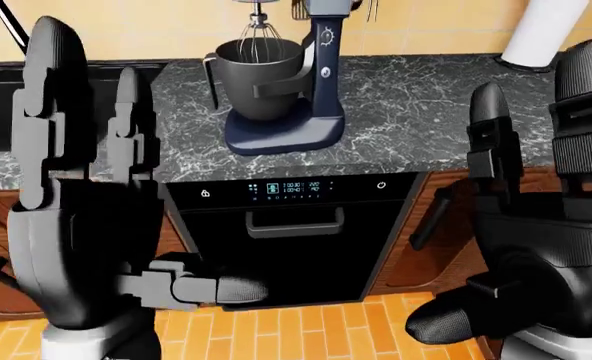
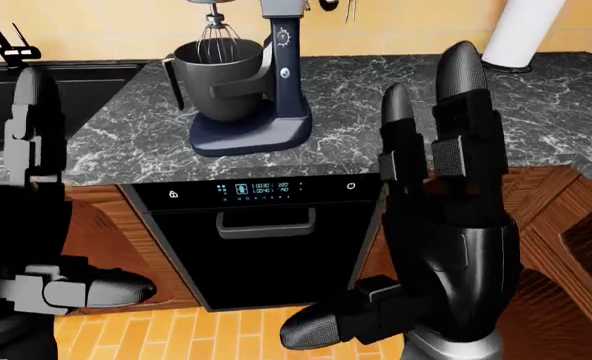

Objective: Open the stand mixer head.

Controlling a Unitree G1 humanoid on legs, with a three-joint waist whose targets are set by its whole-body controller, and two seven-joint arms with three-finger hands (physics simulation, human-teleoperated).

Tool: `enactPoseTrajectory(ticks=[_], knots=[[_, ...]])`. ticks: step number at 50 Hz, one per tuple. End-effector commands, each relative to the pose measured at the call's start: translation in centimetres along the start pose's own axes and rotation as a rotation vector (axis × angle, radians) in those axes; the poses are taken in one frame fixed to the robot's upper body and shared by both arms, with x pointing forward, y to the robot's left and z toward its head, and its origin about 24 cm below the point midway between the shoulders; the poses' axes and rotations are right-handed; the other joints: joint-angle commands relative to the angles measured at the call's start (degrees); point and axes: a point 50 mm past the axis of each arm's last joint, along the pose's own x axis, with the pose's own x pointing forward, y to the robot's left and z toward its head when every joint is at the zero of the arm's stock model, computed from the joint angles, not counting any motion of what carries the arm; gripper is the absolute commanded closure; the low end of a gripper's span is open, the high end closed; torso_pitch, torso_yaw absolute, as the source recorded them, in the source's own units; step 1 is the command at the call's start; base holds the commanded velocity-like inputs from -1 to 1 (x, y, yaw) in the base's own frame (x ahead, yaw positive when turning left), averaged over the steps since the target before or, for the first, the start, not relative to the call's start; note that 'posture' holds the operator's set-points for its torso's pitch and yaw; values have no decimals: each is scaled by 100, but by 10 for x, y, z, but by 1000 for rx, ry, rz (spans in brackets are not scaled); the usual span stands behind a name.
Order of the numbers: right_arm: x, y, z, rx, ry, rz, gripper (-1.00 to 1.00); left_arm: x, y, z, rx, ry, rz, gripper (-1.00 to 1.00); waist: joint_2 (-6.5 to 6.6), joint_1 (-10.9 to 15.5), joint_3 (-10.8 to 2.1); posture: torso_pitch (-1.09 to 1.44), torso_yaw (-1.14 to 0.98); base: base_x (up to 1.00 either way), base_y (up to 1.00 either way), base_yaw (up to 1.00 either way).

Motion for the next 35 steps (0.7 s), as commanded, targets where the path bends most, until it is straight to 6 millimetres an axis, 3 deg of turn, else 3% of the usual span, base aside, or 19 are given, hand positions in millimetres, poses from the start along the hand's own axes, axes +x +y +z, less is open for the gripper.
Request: enactPoseTrajectory(ticks=[1,3,8,9,11,14,16,17,18,22,24,25,26,27,30,31,32,33,35], knots=[[1,0,5,-8,-35,6,-100,0,0,5,2,-38,-4,-100,11,-20,-59,0,0,0,0,0],[1,0,5,-19,-41,1,-100,0,0,5,3,-38,-5,-100,272,-7,-69,0,0,0,0,0],[0,0,5,-17,-43,9,-100,0,0,5,5,-40,-6,-100,140,42,-139,0,0,0,0,0],[0,0,6,-5,-40,17,-100,0,0,5,5,-40,-6,-100,165,85,-306,0,0,41,0,0],[0,0,5,-1,-32,25,-100,0,0,5,4,-39,-6,-100,89,174,281,0,0,83,0,0],[1,0,3,-56,-33,-6,-100,0,0,5,6,-39,-6,-100,40,217,292,0,0,57,0,0],[2,-1,5,-81,-61,-26,-100,0,0,5,7,-39,-4,-100,-127,231,-91,0,0,0,0,0],[2,0,4,-75,-57,-21,-100,0,0,5,7,-39,-4,-100,-224,225,-93,0,0,0,0,0],[1,1,5,-86,-66,-15,-100,0,0,5,7,-39,-5,-100,-62,207,-26,0,0,0,0,0],[2,-1,4,-72,-54,-25,-100,0,0,5,6,-38,-5,-100,96,99,-75,0,0,0,0,0],[1,1,3,-58,-47,-5,-100,0,-1,5,7,-40,-7,-100,132,66,-137,0,0,0,0,0],[0,1,4,-28,-46,8,-100,0,-1,5,5,-39,-6,-100,122,76,-284,0,0,60,0,0],[0,0,4,-26,-41,9,-100,0,-1,5,5,-39,-7,-100,148,64,172,0,0,100,0,0],[1,0,4,-31,-43,3,-100,0,-1,5,5,-38,-7,-100,161,95,371,0,0,100,0,0],[-1,2,3,-47,-34,5,-100,0,-1,5,5,-38,-7,-100,132,31,224,0,0,64,0,0],[-1,3,2,-59,-33,6,-100,0,-1,5,5,-38,-6,-100,49,16,-162,0,0,0,0,0],[-1,3,2,-54,-29,5,-100,-1,-1,5,5,-38,-7,-100,104,-26,-238,0,0,0,0,0],[-1,3,2,-55,-34,7,-100,-1,-1,5,5,-37,-7,-100,200,-29,-138,0,0,0,0,0],[-1,3,2,-49,-32,10,-100,-1,-1,5,4,-37,-8,-100,278,-93,-209,0,0,0,0,0]])
